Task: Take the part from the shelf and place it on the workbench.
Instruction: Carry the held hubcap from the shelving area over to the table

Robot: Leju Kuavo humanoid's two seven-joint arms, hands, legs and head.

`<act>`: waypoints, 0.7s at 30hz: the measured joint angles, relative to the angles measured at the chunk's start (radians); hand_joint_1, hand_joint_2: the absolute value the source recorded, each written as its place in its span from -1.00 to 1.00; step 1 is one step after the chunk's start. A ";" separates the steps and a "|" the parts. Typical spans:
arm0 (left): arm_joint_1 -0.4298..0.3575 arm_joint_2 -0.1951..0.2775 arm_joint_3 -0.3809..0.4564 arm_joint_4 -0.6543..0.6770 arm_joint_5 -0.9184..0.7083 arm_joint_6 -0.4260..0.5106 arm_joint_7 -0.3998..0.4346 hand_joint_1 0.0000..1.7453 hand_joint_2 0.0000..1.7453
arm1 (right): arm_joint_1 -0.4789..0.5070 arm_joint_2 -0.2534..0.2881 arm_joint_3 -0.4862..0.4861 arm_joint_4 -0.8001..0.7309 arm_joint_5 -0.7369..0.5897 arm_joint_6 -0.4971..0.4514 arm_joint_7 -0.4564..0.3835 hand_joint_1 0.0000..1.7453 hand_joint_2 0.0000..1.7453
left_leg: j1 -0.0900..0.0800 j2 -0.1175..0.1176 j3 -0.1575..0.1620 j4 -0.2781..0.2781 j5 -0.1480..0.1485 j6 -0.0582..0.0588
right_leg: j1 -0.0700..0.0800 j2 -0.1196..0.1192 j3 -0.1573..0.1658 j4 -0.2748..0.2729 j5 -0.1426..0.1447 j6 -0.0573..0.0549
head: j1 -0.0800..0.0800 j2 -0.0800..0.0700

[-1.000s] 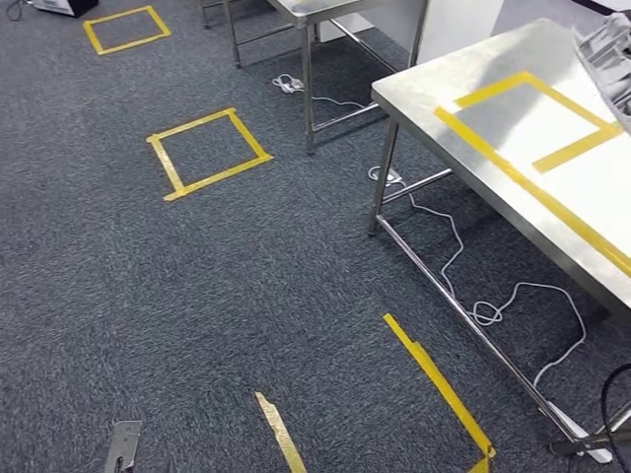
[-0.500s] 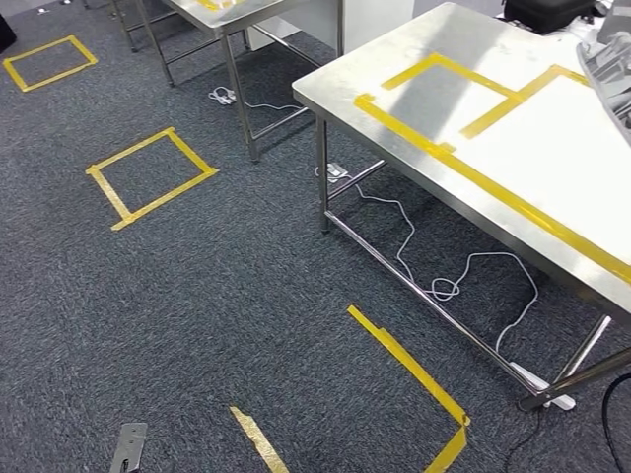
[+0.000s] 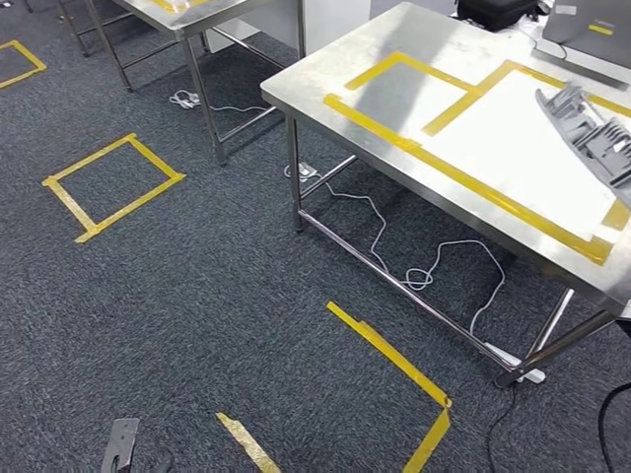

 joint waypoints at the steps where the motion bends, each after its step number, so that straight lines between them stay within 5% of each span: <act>1: 0.002 0.001 0.000 0.000 0.000 -0.004 -0.001 -1.00 1.00 | -0.001 0.000 0.003 0.004 0.003 0.000 0.000 1.00 1.00 | 0.000 0.005 -0.003 0.000 0.001 0.001 | -0.002 -0.009 -0.026 0.064 -0.029 0.004 | 0.001 0.000; 3: 0.006 0.001 0.000 0.000 -0.001 -0.005 -0.003 -1.00 1.00 | -0.001 0.000 0.007 0.010 0.008 -0.001 0.001 1.00 1.00 | 0.002 0.014 -0.005 0.002 0.001 -0.001 | -0.008 -0.015 -0.044 0.124 -0.042 0.014 | 0.001 0.000; 4: 0.006 0.001 -0.001 0.000 -0.001 -0.005 -0.004 -1.00 1.00 | -0.001 0.000 0.008 0.012 0.010 -0.002 0.002 1.00 1.00 | 0.005 0.017 -0.005 0.003 0.000 -0.004 | -0.011 -0.017 -0.026 0.099 -0.023 0.019 | 0.001 0.000; 7: 0.005 0.002 -0.002 0.000 -0.002 -0.005 -0.004 -1.00 1.00 | -0.001 0.001 0.009 0.014 0.015 -0.007 0.001 1.00 1.00 | 0.008 0.024 -0.008 0.017 -0.010 -0.024 | -0.018 -0.030 0.082 -0.085 0.041 0.029 | 0.002 0.000; 9: 0.005 0.004 -0.002 0.000 -0.003 -0.004 -0.004 -1.00 1.00 | 0.001 0.002 0.009 0.015 0.019 -0.015 -0.001 1.00 1.00 | 0.005 0.026 -0.012 0.027 -0.016 -0.036 | -0.016 -0.030 0.112 -0.133 0.038 0.016 | 0.002 0.000; 13: 0.004 0.003 -0.006 0.000 -0.007 -0.001 -0.005 -1.00 1.00 | 0.005 0.003 0.008 0.015 0.027 -0.024 -0.002 1.00 1.00 | 0.009 0.026 -0.023 0.061 -0.040 -0.052 | -0.014 -0.023 0.117 -0.131 0.034 -0.014 | -0.001 0.000; 17: 0.005 0.002 -0.011 0.000 -0.008 0.002 -0.004 -1.00 1.00 | 0.006 0.003 0.009 0.015 0.030 -0.024 -0.003 1.00 1.00 | 0.010 0.024 -0.146 0.304 -0.135 -0.058 | -0.008 -0.020 0.129 -0.131 0.024 -0.029 | -0.007 0.000; 19: 0.006 0.002 -0.011 0.000 -0.008 0.002 -0.003 -1.00 1.00 | 0.007 0.003 0.009 0.015 0.031 -0.024 -0.003 1.00 1.00 | 0.009 0.023 -0.167 0.319 -0.106 -0.049 | -0.004 -0.016 0.139 -0.131 0.015 -0.032 | -0.007 0.000; 21: 0.006 0.003 -0.011 0.000 -0.008 0.002 -0.003 -1.00 1.00 | 0.007 0.003 0.009 0.015 0.031 -0.024 -0.003 1.00 1.00 | 0.001 0.018 -0.128 0.200 -0.022 -0.030 | -0.001 -0.012 0.152 -0.131 0.006 -0.031 | -0.007 0.000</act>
